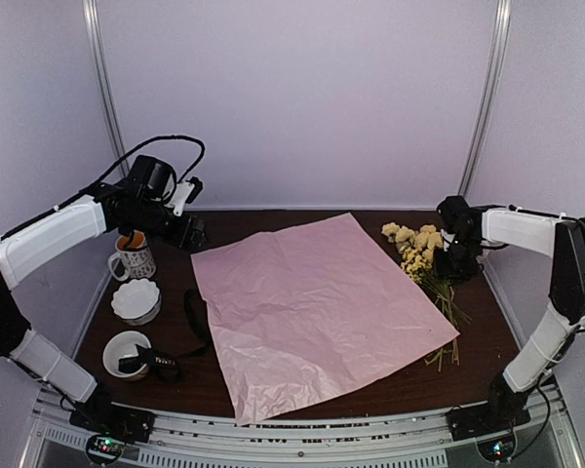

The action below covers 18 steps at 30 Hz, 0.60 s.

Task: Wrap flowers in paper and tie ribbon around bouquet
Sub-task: Pick up the fake flower from the center of the board.

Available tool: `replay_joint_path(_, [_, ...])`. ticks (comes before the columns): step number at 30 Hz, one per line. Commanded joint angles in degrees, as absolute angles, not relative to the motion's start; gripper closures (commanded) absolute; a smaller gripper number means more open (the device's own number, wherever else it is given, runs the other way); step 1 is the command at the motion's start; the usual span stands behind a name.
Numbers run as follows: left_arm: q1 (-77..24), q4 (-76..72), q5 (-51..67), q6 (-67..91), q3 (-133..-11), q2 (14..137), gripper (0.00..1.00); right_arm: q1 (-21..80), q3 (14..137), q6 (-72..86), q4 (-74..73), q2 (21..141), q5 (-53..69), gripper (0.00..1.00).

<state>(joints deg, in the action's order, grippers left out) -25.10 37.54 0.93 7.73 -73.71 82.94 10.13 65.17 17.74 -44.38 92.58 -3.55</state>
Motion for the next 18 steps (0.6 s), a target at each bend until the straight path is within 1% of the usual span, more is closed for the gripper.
replay_joint_path(1, [-24.8,38.09,5.07,5.54,-73.64,83.36,0.11,9.23,69.47,15.25,-45.34,95.4,-10.4,0.62])
replay_joint_path(6, [-24.83,38.06,5.14,5.49,-72.77,83.94,0.12,9.1,71.63,13.22,-45.05,100.36,-9.72,0.65])
replay_joint_path(10, [-24.98,38.47,5.67,5.19,-72.92,85.98,0.12,8.97,72.24,12.39,-44.17,102.2,-10.34,0.72])
replay_joint_path(13, [-25.11,38.55,6.38,5.12,-73.12,87.0,0.12,8.96,72.75,11.34,-43.76,103.42,-10.18,0.75])
replay_joint_path(15, [-25.09,38.55,6.25,5.07,-73.21,87.26,0.12,8.96,73.2,10.86,-43.99,103.9,-11.1,0.82])
replay_joint_path(18, [-25.12,38.56,5.38,5.02,-73.13,87.39,0.12,8.96,73.54,10.29,-44.47,103.91,-12.64,1.0])
